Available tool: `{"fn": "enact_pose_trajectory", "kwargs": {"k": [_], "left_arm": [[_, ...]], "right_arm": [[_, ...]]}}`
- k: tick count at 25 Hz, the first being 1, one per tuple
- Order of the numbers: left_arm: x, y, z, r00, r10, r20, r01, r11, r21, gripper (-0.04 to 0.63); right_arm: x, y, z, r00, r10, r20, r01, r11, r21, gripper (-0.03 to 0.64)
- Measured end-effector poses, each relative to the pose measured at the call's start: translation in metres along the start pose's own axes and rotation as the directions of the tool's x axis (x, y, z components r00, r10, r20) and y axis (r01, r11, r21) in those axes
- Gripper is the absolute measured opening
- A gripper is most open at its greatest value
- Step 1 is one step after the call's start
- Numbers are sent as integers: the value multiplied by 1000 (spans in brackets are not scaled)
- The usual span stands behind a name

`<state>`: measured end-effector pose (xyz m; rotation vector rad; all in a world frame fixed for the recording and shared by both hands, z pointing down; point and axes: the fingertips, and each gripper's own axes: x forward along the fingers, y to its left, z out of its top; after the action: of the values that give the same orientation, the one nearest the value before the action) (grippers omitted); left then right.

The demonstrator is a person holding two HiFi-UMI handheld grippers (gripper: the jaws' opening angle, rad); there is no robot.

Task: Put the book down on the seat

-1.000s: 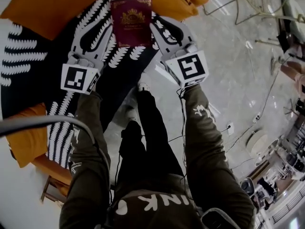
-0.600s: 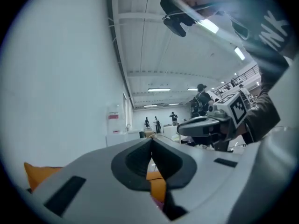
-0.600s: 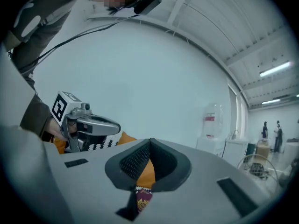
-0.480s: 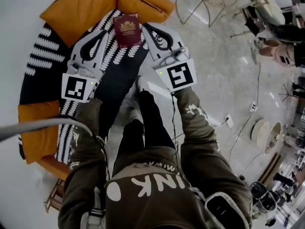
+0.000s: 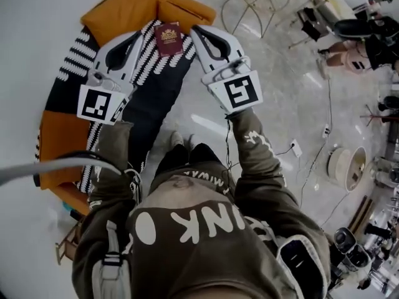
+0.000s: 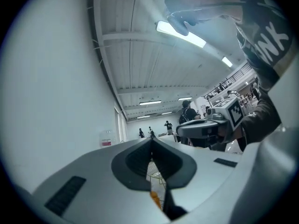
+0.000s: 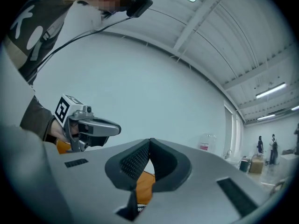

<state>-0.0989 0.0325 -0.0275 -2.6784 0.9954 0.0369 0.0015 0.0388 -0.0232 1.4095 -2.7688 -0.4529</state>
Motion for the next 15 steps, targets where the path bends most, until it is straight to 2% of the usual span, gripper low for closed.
{"fn": "enact_pose_trajectory", "kwargs": {"k": [5,10,15], "left_arm": [[-7,-37,64,999,25,28,-26,999,31,5],[-28,-84,95,995,92,44,-95,993,66,5],[-52,-129,119,991,129,34,-131,988,82,5]], "right_arm": [[-36,1,55,998,14,57,-14,1000,0,11],[-86,10,77,995,55,87,-55,998,2,11],[-140,29,99,990,85,115,-87,996,9,11]]}}
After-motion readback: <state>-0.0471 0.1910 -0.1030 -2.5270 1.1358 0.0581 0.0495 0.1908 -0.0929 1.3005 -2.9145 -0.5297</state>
